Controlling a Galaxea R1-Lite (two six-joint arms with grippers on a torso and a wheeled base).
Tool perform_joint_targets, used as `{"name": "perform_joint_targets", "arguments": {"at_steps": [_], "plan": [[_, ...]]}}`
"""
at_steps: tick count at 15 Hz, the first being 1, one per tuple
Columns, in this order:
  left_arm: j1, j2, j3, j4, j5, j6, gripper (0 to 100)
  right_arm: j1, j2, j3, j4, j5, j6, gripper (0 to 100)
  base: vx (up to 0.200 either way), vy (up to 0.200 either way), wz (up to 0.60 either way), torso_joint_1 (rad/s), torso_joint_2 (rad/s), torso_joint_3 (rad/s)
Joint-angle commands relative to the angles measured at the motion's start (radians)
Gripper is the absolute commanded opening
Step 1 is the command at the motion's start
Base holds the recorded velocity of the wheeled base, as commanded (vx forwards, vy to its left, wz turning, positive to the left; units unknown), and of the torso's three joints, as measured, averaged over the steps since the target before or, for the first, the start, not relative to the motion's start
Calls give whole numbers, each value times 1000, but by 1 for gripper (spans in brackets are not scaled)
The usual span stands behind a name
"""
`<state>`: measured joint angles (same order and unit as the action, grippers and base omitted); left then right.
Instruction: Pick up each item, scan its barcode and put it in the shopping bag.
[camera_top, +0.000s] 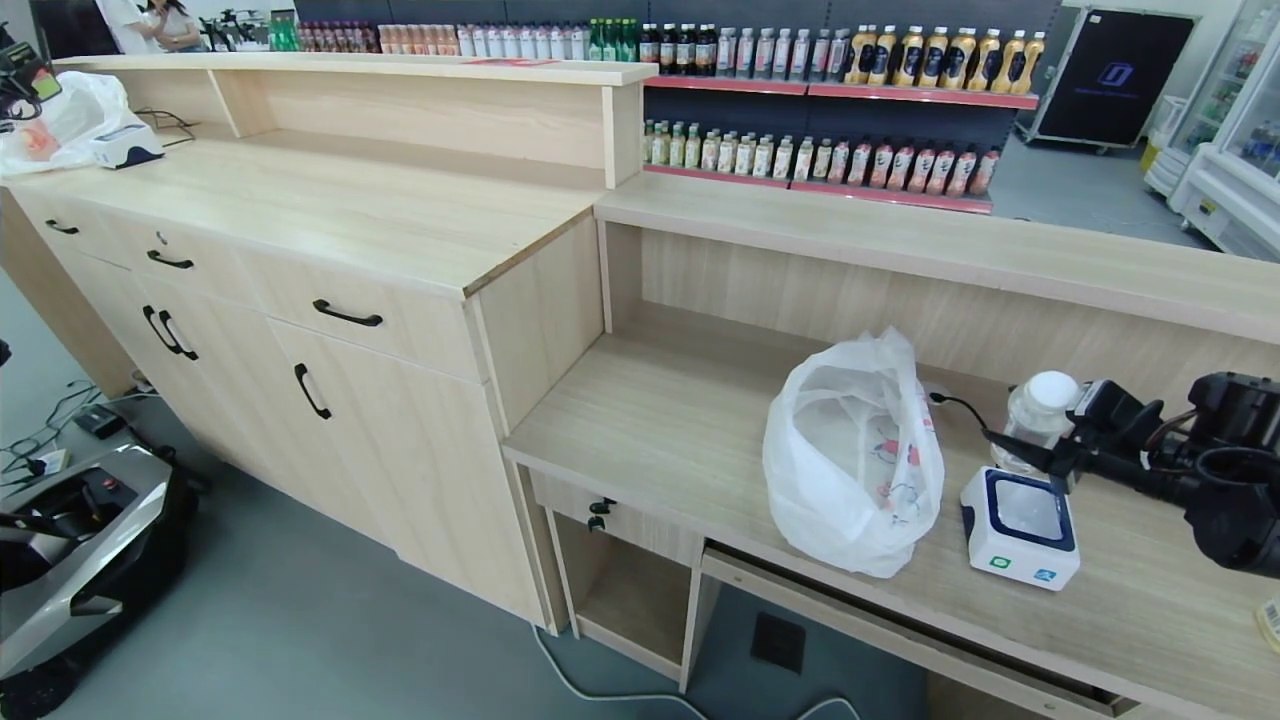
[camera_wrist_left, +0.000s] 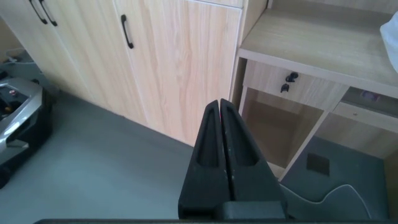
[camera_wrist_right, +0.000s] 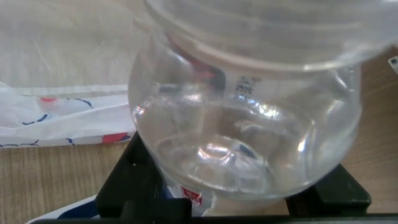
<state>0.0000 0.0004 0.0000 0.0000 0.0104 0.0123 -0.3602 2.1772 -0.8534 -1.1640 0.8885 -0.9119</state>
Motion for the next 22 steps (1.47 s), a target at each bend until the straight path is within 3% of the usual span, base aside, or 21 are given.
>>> {"name": "perform_joint_targets", "arguments": {"at_steps": [1,22], "plan": [[0,0,0,0,0,0,0,9,-1,1,-2,3,-4,0,0,0,0,0,0,0],[0,0,0,0,0,0,0,18,-11,34,0,-49,-82,0,0,0,0,0,0,0]]}}
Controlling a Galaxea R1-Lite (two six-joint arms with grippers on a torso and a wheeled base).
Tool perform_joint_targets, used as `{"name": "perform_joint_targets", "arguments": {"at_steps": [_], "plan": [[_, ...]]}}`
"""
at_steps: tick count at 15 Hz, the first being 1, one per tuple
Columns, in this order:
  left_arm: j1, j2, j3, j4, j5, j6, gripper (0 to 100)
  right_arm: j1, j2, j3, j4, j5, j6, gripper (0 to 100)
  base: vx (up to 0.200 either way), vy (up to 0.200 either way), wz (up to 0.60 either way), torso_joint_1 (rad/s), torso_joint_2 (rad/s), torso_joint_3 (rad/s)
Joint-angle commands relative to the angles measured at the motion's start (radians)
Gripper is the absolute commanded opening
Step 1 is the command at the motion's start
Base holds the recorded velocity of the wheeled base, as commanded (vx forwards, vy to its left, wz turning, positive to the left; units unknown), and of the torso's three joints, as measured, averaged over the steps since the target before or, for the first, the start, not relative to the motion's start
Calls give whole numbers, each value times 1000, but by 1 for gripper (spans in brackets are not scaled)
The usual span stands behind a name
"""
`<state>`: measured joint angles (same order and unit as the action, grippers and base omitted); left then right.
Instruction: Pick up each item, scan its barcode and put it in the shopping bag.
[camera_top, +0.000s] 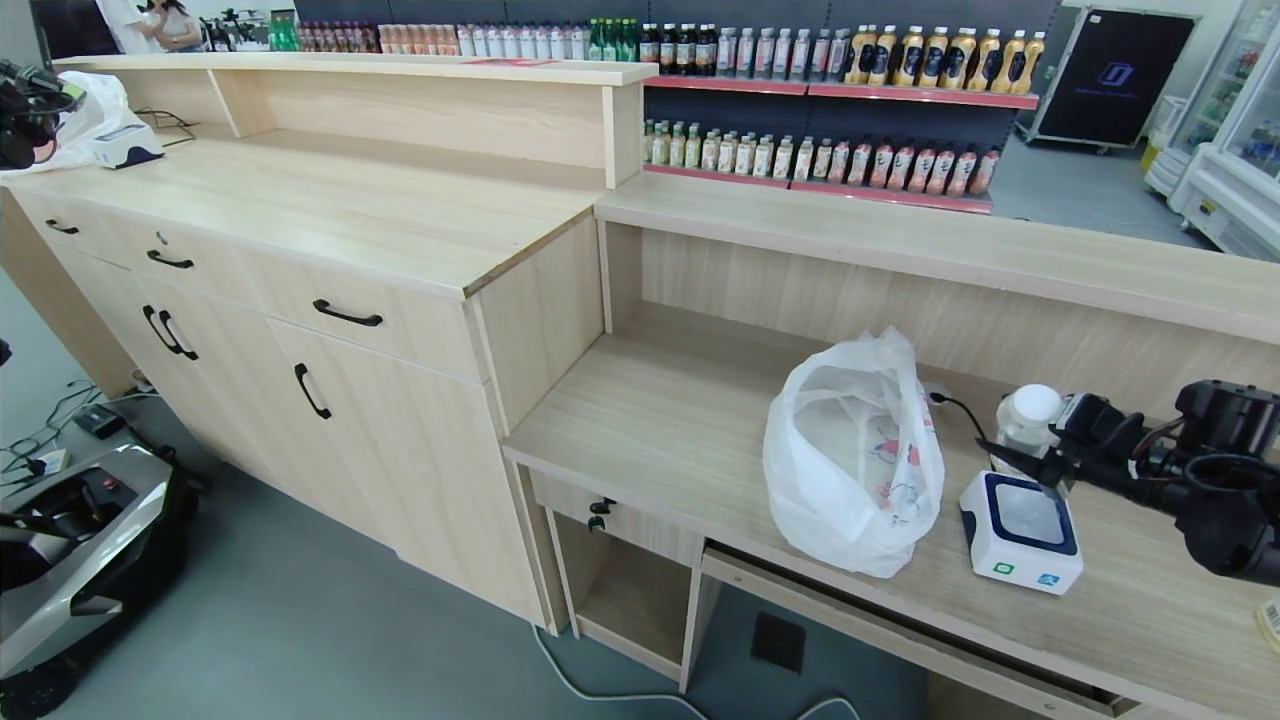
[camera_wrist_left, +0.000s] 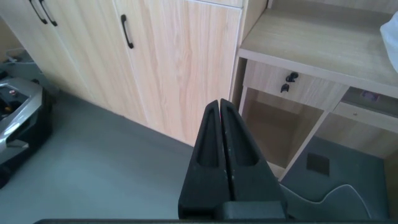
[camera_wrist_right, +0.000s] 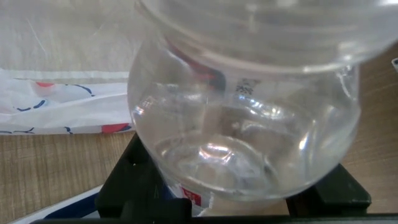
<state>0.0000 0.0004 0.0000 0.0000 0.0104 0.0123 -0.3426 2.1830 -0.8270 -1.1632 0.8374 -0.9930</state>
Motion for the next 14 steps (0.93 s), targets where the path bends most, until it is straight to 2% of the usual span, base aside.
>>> {"name": "perform_joint_targets", "arguments": {"at_steps": [1,6,11,14], "plan": [[0,0,0,0,0,0,0,0,-19,8,-1,0,-1,0,0,0,0,0,0,0],[0,0,0,0,0,0,0,-1,-106,40,17,-9,-6,0,0,0,0,0,0,0],[0,0,0,0,0,0,0,-30,-163,63,185,-4,-148,0,0,0,0,0,0,0],[0,0,0,0,0,0,0,-32,-169,63,198,-4,-158,0,0,0,0,0,0,0]]}}
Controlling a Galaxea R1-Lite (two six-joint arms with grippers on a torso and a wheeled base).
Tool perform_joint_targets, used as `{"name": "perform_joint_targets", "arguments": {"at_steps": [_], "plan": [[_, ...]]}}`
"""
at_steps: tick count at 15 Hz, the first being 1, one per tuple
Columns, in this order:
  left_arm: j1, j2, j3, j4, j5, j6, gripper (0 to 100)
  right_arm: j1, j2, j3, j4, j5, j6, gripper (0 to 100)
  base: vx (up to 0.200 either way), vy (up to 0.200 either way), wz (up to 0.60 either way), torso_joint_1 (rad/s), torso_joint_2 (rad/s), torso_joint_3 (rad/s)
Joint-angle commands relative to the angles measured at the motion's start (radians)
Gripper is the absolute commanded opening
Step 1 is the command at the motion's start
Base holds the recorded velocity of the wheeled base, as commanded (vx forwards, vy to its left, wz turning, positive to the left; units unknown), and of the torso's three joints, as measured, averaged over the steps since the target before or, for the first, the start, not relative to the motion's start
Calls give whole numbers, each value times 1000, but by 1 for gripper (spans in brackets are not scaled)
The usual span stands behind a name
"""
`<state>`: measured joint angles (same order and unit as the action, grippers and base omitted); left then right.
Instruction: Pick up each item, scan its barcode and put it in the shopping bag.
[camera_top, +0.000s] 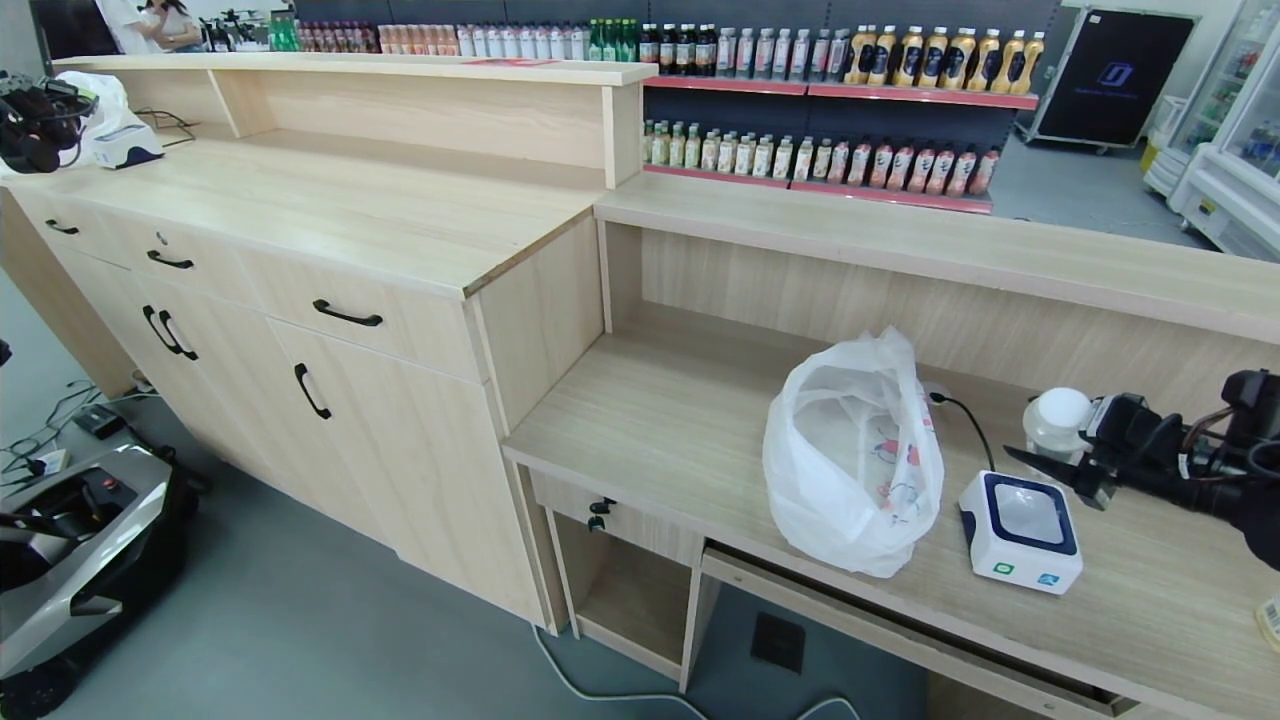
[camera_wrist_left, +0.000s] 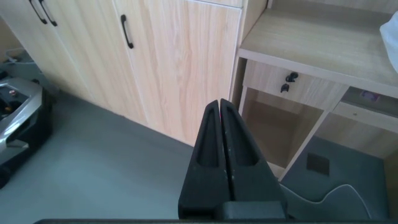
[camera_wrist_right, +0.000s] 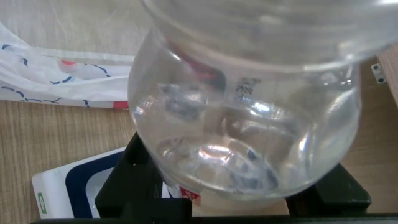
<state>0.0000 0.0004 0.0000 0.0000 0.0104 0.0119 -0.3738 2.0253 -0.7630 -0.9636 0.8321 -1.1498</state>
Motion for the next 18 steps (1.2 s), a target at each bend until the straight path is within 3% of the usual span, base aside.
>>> {"name": "perform_joint_targets", "arguments": {"at_steps": [1,14,16,18], "plan": [[0,0,0,0,0,0,0,0,-11,-1,0,1,-1,0,0,0,0,0,0,0],[0,0,0,0,0,0,0,0,-25,14,29,-2,9,0,0,0,0,0,0,0],[0,0,0,0,0,0,0,0,-62,1,63,-5,61,0,0,0,0,0,0,0],[0,0,0,0,0,0,0,-7,-151,-12,65,-139,283,0,0,0,0,0,0,0]]}}
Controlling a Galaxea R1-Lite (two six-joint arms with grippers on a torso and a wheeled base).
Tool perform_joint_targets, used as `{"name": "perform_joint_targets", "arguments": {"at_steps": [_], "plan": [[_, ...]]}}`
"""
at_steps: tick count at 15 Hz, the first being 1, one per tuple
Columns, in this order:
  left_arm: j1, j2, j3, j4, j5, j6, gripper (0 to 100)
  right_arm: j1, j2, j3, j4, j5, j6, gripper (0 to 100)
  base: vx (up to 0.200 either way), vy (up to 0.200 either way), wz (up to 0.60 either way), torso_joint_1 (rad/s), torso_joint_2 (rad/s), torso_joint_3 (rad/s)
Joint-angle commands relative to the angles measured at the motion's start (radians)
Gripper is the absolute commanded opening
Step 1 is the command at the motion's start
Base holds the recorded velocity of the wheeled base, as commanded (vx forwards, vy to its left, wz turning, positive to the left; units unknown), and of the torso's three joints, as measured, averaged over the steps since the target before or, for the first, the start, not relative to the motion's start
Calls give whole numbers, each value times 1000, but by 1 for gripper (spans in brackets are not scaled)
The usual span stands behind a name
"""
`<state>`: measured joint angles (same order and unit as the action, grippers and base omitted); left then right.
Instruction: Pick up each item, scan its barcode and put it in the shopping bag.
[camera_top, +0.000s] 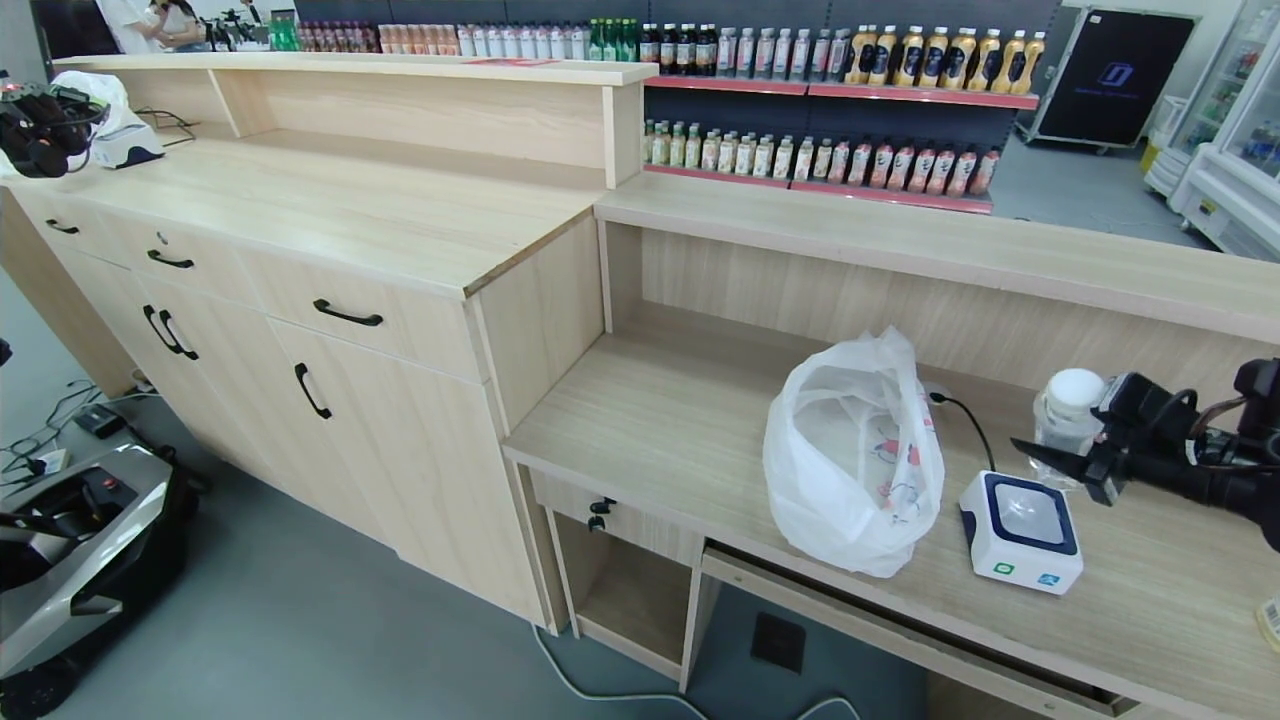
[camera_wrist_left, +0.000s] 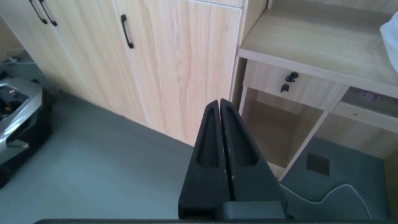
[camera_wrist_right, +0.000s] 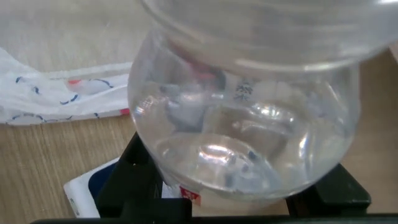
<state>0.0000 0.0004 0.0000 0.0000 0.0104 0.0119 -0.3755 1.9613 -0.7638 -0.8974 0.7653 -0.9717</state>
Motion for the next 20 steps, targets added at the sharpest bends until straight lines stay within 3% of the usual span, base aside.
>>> {"name": "perform_joint_targets", "arguments": {"at_steps": [1,4,5,7,9,14,18,20], "plan": [[0,0,0,0,0,0,0,-2,-127,-14,-3,-169,245,0,0,0,0,0,0,0],[0,0,0,0,0,0,0,63,-213,-9,6,-538,683,0,0,0,0,0,0,0],[0,0,0,0,0,0,0,81,-220,0,0,-552,708,0,0,0,0,0,0,0],[0,0,0,0,0,0,0,119,-268,181,-182,-551,674,0,0,0,0,0,0,0],[0,0,0,0,0,0,0,119,-263,267,-308,-552,547,0,0,0,0,0,0,0],[0,0,0,0,0,0,0,144,-222,216,-400,-515,455,0,0,0,240,1,1,-1],[0,0,0,0,0,0,0,250,-108,110,-449,-551,478,0,0,0,600,0,5,4],[0,0,0,0,0,0,0,285,-13,81,-463,-543,550,0,0,0,0,0,0,0]]}}
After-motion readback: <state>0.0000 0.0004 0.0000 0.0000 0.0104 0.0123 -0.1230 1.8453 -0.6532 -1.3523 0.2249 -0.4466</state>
